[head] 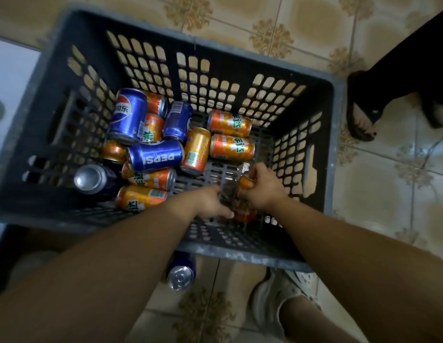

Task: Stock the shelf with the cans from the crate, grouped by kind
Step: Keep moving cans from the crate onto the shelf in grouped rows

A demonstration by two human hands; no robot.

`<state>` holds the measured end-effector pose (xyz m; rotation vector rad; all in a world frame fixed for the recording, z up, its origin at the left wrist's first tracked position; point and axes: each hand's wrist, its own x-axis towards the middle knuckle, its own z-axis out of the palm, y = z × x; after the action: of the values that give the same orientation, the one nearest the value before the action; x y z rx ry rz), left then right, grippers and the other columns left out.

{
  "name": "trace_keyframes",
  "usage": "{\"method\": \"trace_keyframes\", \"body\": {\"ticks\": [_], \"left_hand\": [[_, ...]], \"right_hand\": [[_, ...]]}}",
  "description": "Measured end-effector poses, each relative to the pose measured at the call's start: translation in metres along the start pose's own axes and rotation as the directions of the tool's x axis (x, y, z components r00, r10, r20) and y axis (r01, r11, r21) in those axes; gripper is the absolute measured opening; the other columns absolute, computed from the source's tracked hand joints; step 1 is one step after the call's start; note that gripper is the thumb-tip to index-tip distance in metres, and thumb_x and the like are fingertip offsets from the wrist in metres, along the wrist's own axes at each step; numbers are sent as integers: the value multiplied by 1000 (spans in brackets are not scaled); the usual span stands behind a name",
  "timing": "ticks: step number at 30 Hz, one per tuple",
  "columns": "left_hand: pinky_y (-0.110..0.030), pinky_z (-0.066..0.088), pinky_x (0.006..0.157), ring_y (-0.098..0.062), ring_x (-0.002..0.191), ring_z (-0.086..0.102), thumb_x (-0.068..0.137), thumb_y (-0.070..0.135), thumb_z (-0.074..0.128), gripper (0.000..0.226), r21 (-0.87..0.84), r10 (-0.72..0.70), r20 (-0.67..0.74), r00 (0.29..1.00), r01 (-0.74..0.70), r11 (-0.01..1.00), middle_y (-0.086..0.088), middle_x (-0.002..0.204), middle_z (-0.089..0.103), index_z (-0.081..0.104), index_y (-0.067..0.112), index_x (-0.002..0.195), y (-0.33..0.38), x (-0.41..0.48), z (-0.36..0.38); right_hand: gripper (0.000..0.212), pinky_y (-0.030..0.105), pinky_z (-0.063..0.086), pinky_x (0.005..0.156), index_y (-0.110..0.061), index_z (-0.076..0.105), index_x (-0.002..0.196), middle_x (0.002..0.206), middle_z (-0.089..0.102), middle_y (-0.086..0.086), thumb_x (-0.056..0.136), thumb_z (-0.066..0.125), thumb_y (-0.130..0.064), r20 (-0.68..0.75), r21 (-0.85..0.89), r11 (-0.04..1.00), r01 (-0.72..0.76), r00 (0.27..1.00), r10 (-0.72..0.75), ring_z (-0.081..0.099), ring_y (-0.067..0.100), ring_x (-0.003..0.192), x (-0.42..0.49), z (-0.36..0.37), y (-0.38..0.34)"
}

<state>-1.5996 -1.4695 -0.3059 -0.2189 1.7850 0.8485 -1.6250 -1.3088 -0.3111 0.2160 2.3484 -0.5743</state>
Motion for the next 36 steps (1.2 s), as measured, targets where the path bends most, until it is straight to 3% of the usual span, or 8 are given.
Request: {"method": "trace_keyframes", "body": {"ticks": [6, 9, 13, 17, 23, 27, 30, 36], "left_hand": [[-36, 46, 99, -14, 111, 57, 71, 28, 80, 83, -315, 143, -183, 973, -195, 929, 2, 130, 56, 35, 25, 141, 11, -76, 4], [-18, 45, 77, -1, 92, 56, 76, 22, 77, 72, -395, 213, -303, 929, -326, 859, 12, 110, 57, 35, 35, 133, 20, -143, 3], [-32, 50, 93, -11, 101, 62, 72, 19, 80, 69, -431, 276, -485, 829, -502, 749, 5, 115, 62, 45, 31, 130, 25, -242, -2], [-31, 54, 86, -10, 95, 66, 60, 16, 84, 60, -396, 346, -626, 699, -667, 632, 6, 107, 66, 53, 33, 109, 31, -345, 1], [-20, 53, 81, 2, 89, 67, 62, 21, 84, 59, -279, 348, -757, 552, -756, 592, 13, 99, 70, 51, 35, 109, -8, -490, 22], [-20, 54, 78, 3, 88, 66, 75, 10, 77, 55, -169, 287, -858, 426, -762, 625, 15, 96, 70, 50, 29, 120, -45, -581, 32], [-33, 54, 87, -10, 99, 66, 58, 34, 82, 72, -132, 193, -927, 322, -759, 637, 4, 109, 68, 51, 31, 122, -82, -642, 47], [-32, 51, 93, -10, 104, 63, 73, 21, 81, 62, -93, -13, -992, 125, -659, 747, 6, 116, 65, 49, 24, 126, -176, -738, 87]], "right_hand": [[46, 27, 52, 67, -28, 50, 109, 102, 55, -8, 74, 79, -19, -130, 568, 819, 83, 991, -10, 58, 11, 89, -89, -40, -39], [46, 25, 53, 65, -26, 53, 111, 107, 58, -4, 75, 78, -11, -221, 759, 621, 197, 974, -39, 62, 14, 93, -144, -66, -66], [68, 34, 57, 74, -25, 51, 123, 121, 56, 6, 63, 82, -19, -300, 913, 291, 285, 954, 10, 63, 21, 102, -222, -88, -110], [75, 37, 54, 72, -7, 52, 130, 113, 64, 12, 62, 75, -26, -352, 935, 29, 353, 935, -34, 65, 20, 90, -306, -109, -159], [48, 42, 59, 76, -23, 54, 123, 113, 63, 7, 80, 76, -17, -386, 884, 131, 449, 858, -338, 67, 22, 95, -431, -121, -220], [51, 23, 55, 65, -26, 50, 124, 110, 63, 0, 81, 74, -16, -400, 784, 180, 594, 705, -586, 66, 10, 90, -506, -119, -278], [62, 22, 53, 68, -22, 50, 130, 111, 64, 0, 76, 80, -22, -373, 711, 178, 680, 580, -724, 66, 9, 91, -561, -101, -322], [57, 16, 52, 61, -24, 49, 132, 108, 61, -6, 81, 76, -22, -220, 664, 132, 736, 361, -906, 64, 5, 85, -651, -33, -392]]}}
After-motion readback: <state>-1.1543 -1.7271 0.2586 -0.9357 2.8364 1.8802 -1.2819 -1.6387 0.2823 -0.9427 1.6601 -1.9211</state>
